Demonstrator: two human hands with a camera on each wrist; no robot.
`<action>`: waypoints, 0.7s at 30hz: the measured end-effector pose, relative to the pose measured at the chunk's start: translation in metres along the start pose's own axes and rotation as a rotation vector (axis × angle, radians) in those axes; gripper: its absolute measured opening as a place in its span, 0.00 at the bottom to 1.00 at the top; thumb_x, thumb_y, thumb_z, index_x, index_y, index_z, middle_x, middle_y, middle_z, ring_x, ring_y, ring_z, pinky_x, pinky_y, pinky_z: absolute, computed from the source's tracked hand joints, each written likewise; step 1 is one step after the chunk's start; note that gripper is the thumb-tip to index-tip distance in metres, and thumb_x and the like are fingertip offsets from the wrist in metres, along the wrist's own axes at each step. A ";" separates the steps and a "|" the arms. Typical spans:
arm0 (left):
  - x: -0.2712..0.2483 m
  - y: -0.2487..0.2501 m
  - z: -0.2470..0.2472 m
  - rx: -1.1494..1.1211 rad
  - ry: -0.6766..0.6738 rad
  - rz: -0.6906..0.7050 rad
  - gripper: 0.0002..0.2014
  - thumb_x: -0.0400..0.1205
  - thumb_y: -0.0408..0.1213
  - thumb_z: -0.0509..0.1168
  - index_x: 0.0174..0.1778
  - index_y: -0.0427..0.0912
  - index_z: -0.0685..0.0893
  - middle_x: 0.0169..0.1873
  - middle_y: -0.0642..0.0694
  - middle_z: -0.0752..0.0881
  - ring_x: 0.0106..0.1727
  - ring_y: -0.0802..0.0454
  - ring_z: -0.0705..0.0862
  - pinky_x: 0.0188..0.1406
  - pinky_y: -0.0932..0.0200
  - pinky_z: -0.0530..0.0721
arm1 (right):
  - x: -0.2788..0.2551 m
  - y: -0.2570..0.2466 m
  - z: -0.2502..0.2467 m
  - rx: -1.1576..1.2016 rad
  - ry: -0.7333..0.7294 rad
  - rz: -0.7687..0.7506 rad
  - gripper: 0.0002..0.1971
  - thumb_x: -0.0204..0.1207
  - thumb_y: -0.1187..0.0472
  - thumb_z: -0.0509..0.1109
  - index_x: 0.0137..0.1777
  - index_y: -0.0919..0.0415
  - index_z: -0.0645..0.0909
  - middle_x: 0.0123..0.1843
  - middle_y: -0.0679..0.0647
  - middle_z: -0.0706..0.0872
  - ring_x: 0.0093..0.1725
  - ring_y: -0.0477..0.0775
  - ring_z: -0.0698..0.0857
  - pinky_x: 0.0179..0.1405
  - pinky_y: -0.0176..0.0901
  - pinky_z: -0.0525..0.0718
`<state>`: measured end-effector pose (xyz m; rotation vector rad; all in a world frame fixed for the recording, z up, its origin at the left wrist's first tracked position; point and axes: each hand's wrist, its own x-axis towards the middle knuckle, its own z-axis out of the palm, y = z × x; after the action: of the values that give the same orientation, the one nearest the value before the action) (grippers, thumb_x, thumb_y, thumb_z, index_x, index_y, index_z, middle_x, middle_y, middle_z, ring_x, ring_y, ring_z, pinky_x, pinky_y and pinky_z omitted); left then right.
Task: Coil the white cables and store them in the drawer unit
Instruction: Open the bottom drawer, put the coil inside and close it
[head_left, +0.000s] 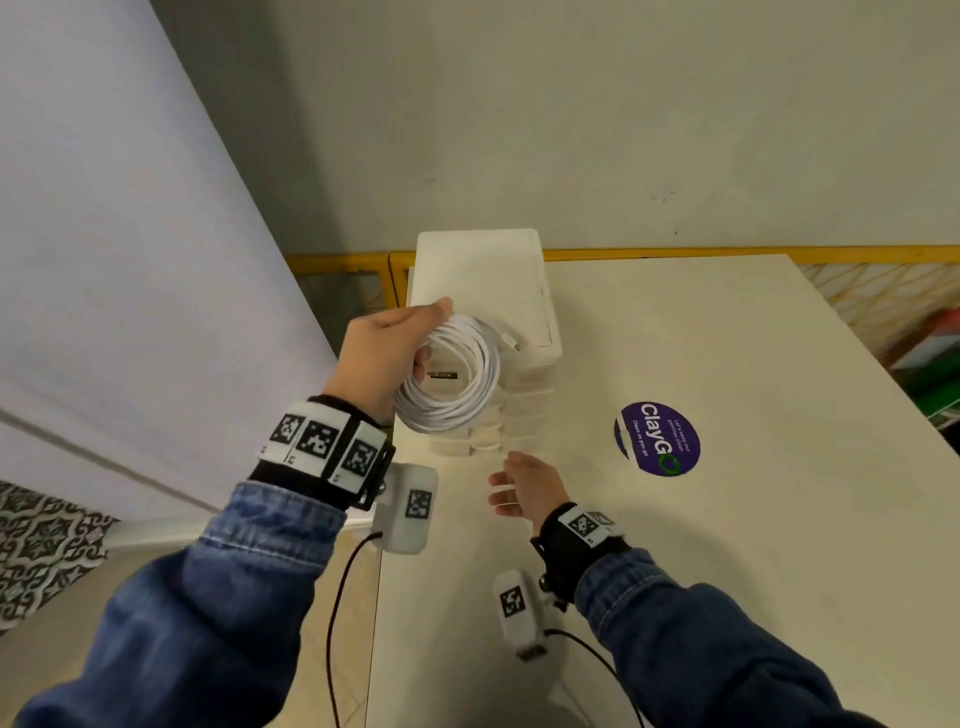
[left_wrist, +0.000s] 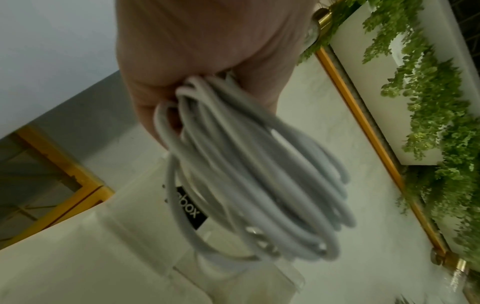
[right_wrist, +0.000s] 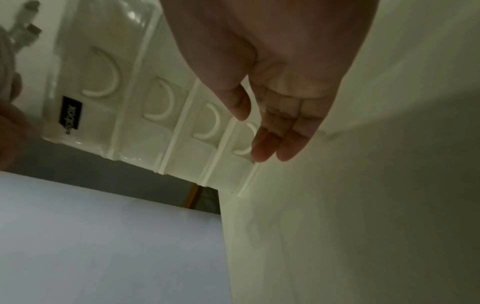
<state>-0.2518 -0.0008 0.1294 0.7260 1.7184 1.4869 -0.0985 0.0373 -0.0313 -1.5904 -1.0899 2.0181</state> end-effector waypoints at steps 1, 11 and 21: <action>0.004 0.000 0.002 0.009 0.002 -0.015 0.12 0.76 0.47 0.71 0.36 0.41 0.87 0.23 0.44 0.76 0.20 0.52 0.71 0.22 0.63 0.74 | 0.002 0.001 0.003 -0.001 -0.005 0.005 0.18 0.82 0.65 0.56 0.72 0.63 0.68 0.35 0.56 0.82 0.19 0.49 0.80 0.20 0.39 0.79; 0.019 -0.004 0.003 0.212 0.013 -0.047 0.16 0.74 0.50 0.72 0.35 0.39 0.82 0.21 0.43 0.77 0.18 0.54 0.73 0.27 0.64 0.75 | 0.014 0.014 0.026 0.171 0.033 0.014 0.18 0.82 0.57 0.59 0.70 0.61 0.72 0.38 0.55 0.82 0.29 0.53 0.79 0.29 0.43 0.77; 0.018 -0.005 0.007 0.333 0.033 0.012 0.17 0.73 0.52 0.71 0.33 0.39 0.82 0.21 0.43 0.78 0.21 0.51 0.74 0.31 0.59 0.76 | 0.026 0.018 0.025 0.124 0.119 0.035 0.15 0.78 0.50 0.65 0.34 0.59 0.75 0.30 0.53 0.74 0.24 0.50 0.71 0.22 0.41 0.75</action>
<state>-0.2559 0.0169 0.1209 0.8865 2.0166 1.2382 -0.1264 0.0342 -0.0601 -1.6531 -0.8826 1.9446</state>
